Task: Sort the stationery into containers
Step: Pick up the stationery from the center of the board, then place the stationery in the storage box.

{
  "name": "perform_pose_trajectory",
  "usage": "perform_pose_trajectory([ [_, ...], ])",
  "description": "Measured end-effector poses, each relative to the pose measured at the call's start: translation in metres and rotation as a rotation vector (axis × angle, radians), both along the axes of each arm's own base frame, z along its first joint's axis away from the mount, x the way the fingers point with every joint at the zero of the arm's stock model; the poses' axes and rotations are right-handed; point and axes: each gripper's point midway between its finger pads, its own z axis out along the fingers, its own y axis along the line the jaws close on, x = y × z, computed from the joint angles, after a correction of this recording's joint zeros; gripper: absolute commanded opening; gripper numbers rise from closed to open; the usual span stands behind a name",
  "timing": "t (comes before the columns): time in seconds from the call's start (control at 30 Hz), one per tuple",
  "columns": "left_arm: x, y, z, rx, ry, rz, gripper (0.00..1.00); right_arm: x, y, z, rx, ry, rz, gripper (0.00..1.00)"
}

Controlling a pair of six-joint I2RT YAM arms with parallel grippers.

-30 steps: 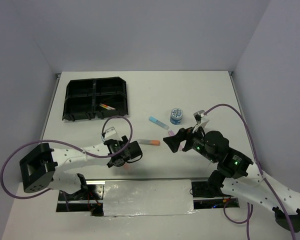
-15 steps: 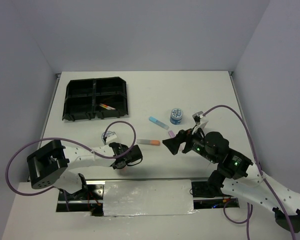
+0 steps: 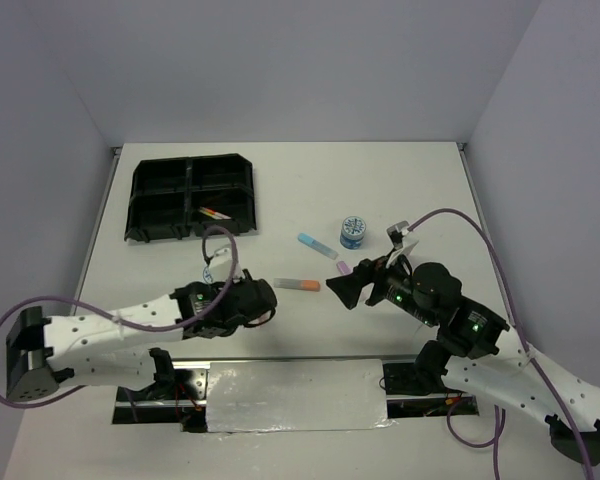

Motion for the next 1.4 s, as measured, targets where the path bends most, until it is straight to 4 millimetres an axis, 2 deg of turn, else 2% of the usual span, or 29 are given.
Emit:
perform_pose_trajectory([
  [0.1,0.027,-0.007,0.059,-0.098,-0.123,0.002,0.00,0.002,-0.004,0.010,0.007,-0.026,-0.018,1.00],
  [0.17,0.064,0.004,0.092,-0.124,-0.191,0.057,0.00,0.004,-0.006,0.017,0.016,-0.044,-0.028,1.00],
  [0.23,0.115,0.029,0.122,-0.141,-0.261,0.161,0.00,0.005,-0.007,0.025,0.024,-0.059,-0.038,1.00],
  [0.37,0.199,0.087,0.151,-0.068,-0.309,0.346,0.00,0.007,-0.006,0.028,0.019,-0.066,-0.039,1.00],
  [0.43,0.242,0.101,0.157,-0.064,-0.328,0.390,0.00,0.008,-0.004,0.025,0.006,-0.063,-0.036,1.00],
  [0.5,0.278,0.113,0.154,-0.054,-0.334,0.414,0.00,0.009,-0.002,0.023,-0.004,-0.060,-0.031,1.00],
  [0.7,0.362,0.134,0.119,-0.080,-0.327,0.450,0.08,0.013,0.012,0.012,-0.036,-0.044,0.013,1.00],
  [0.8,0.386,0.142,0.093,-0.103,-0.318,0.458,0.12,0.014,0.018,0.003,-0.055,-0.033,0.033,1.00],
  [0.93,0.402,0.148,0.067,-0.106,-0.312,0.472,0.18,0.014,0.023,-0.010,-0.082,-0.011,0.053,1.00],
  [1.13,0.417,0.143,0.059,-0.118,-0.346,0.463,0.48,0.011,0.023,-0.010,-0.071,-0.030,0.073,1.00],
  [1.33,0.421,0.144,0.046,-0.109,-0.336,0.469,0.78,0.008,0.023,-0.006,-0.054,-0.050,0.089,1.00],
  [1.4,0.421,0.145,0.045,-0.110,-0.333,0.474,0.82,0.006,0.022,-0.004,-0.049,-0.054,0.092,1.00],
])
